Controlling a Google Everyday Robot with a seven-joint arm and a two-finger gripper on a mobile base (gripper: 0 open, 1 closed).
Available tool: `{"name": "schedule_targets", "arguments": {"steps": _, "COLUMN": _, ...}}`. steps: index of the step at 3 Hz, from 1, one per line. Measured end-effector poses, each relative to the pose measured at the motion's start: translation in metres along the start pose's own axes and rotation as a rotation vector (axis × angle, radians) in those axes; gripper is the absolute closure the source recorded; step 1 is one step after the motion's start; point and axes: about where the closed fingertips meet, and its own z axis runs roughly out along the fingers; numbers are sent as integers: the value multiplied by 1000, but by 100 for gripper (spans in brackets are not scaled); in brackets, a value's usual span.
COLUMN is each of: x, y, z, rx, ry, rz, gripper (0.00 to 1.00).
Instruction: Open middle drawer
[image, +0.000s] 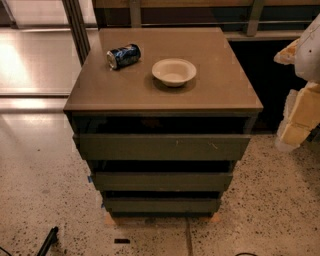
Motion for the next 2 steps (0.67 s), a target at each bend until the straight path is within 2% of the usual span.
{"name": "schedule_targets", "arguments": {"steps": 1, "x": 0, "y": 0, "z": 0, "rx": 0, "ry": 0, "rz": 0, "gripper": 0}}
{"name": "schedule_targets", "arguments": {"steps": 2, "x": 1, "y": 0, "z": 0, "rx": 22, "ry": -31, "rz": 20, "gripper": 0}}
